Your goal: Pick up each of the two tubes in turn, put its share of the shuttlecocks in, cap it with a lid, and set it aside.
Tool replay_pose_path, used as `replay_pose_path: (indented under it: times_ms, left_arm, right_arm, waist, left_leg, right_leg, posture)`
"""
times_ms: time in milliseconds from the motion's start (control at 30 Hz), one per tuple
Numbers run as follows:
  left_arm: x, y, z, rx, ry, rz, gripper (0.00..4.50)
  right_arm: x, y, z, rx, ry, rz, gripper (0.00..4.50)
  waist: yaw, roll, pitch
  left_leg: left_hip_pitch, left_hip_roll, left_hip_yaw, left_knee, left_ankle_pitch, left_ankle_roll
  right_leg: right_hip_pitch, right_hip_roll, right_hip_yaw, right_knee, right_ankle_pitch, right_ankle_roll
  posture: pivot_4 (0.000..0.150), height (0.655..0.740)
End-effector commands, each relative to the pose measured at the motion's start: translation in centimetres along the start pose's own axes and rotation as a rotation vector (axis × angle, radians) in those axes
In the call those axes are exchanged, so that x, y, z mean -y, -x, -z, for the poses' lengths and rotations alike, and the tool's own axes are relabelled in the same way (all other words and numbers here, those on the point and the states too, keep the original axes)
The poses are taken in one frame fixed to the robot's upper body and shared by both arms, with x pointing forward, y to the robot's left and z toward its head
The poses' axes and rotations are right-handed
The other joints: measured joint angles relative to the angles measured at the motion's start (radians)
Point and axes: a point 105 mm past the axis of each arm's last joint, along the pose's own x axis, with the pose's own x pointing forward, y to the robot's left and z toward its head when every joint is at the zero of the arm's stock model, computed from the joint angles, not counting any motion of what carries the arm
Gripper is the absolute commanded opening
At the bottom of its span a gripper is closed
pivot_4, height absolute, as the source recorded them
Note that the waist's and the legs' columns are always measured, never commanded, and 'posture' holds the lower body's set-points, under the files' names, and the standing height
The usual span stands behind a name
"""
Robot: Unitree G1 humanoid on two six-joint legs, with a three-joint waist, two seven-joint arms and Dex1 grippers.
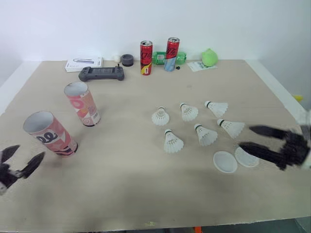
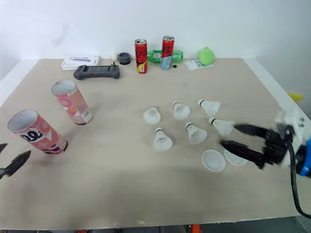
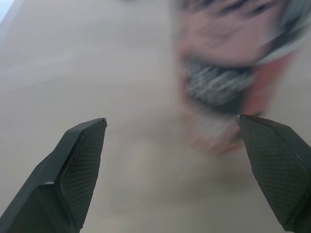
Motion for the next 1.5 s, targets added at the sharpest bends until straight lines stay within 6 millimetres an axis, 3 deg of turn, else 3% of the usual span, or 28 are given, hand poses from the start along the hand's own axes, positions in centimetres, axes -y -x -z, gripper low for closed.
replay_pose_path:
  times_ms: [33, 233, 467, 867, 1233, 1500]
  left_arm:
    - [1.2, -1.1, -0.1, 0.057, -0.01, -0.049, 4.44]
    - [3.5, -2.4, 2.0, 0.054, -0.026, -0.073, 4.44]
    - [3.2, -4.3, 3.0, 0.079, -0.037, -0.082, 4.44]
    - [2.4, -8.2, 3.3, 0.118, -0.052, -0.049, 4.44]
    - [1.5, -10.1, 3.2, 0.151, 0.004, -0.06, 4.44]
    - [2.1, -10.8, 3.9, 0.141, 0.105, -0.027, 4.44]
  right_arm:
    - [-3.3, -3.2, -0.9, 0.037, 0.024, -0.118, 4.49]
    - [-5.0, -6.1, -2.0, 0.067, 0.12, -0.203, 4.49]
    - [-5.6, -7.9, -0.6, 0.063, 0.149, -0.246, 4.49]
    - [-6.3, -9.5, -0.6, 0.142, 0.108, -0.273, 4.49]
    - [-6.9, -10.4, -0.8, 0.177, 0.104, -0.27, 4.49]
    - [-7.0, -10.8, -0.9, 0.184, 0.101, -0.27, 4.49]
  waist:
    - [0.005, -0.003, -0.002]
    - [0.013, -0.004, -0.002]
    - [0.014, -0.005, -0.003]
    - [0.014, -0.005, -0.003]
    - [0.014, -0.004, -0.004]
    - [0.014, -0.003, -0.004]
  left_leg:
    - [0.001, 0.001, -0.001, 0.0, 0.0, 0.0]
    - [-0.003, 0.0, -0.002, 0.006, 0.0, -0.001]
    - [-0.002, 0.0, -0.002, 0.007, 0.0, 0.0]
    - [-0.003, 0.0, -0.002, 0.009, 0.0, 0.0]
    - [-0.003, 0.0, -0.003, 0.009, 0.001, 0.001]
    - [-0.003, 0.0, -0.003, 0.009, 0.001, 0.001]
  right_leg:
    - [0.001, 0.001, -0.001, 0.0, -0.001, -0.001]
    - [0.003, -0.001, -0.001, -0.001, 0.001, -0.003]
    - [0.003, 0.0, -0.002, 0.0, 0.002, -0.003]
    - [0.003, 0.0, -0.002, 0.0, 0.004, -0.004]
    - [0.004, 0.0, -0.002, 0.0, 0.005, -0.003]
    - [0.004, 0.0, -0.002, 0.0, 0.007, 0.001]
  posture:
    - [0.15, 0.74]
    - [0.15, 0.74]
    - [0.15, 0.74]
    - [0.15, 0.74]
    - [0.15, 0.74]
    - [0.15, 0.74]
